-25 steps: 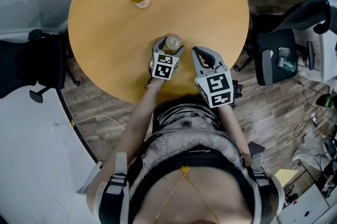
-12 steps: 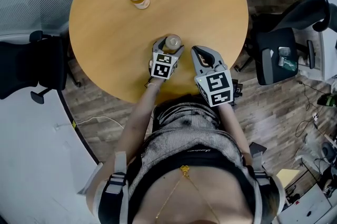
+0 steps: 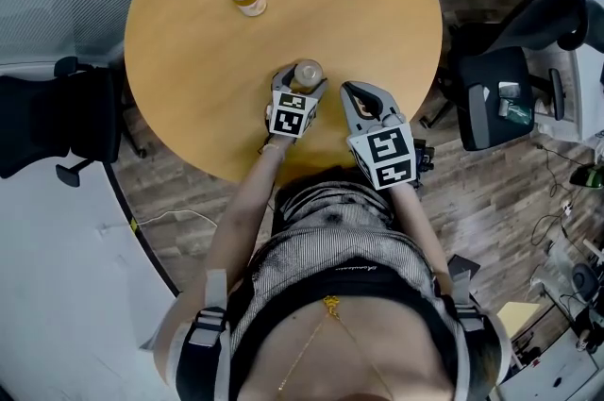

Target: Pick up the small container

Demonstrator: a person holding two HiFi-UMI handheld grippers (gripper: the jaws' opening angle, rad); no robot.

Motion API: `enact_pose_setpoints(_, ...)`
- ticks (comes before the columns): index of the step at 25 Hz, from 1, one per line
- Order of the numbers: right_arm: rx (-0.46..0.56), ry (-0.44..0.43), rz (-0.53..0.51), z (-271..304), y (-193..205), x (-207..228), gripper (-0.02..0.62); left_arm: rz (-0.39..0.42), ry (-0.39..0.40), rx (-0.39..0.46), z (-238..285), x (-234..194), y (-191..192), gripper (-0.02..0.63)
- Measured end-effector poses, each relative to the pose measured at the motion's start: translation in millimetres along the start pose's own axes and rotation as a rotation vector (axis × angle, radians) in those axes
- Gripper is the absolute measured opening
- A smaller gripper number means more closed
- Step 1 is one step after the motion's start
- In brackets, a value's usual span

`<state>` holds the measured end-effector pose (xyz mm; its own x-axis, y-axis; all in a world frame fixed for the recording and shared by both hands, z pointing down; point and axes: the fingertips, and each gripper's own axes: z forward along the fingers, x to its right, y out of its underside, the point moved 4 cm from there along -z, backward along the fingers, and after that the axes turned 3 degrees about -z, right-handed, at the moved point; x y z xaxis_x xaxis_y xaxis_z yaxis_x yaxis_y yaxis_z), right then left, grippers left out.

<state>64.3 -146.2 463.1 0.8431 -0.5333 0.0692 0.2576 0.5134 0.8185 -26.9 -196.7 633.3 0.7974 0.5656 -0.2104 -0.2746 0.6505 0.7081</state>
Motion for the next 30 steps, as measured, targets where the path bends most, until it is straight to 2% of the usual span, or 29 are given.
enact_pose_setpoints(30,0.025,0.015,-0.015,-23.8,8.4,-7.2,0.021,0.11,0.014,-0.015,-29.2,32.0,29.1,0.345)
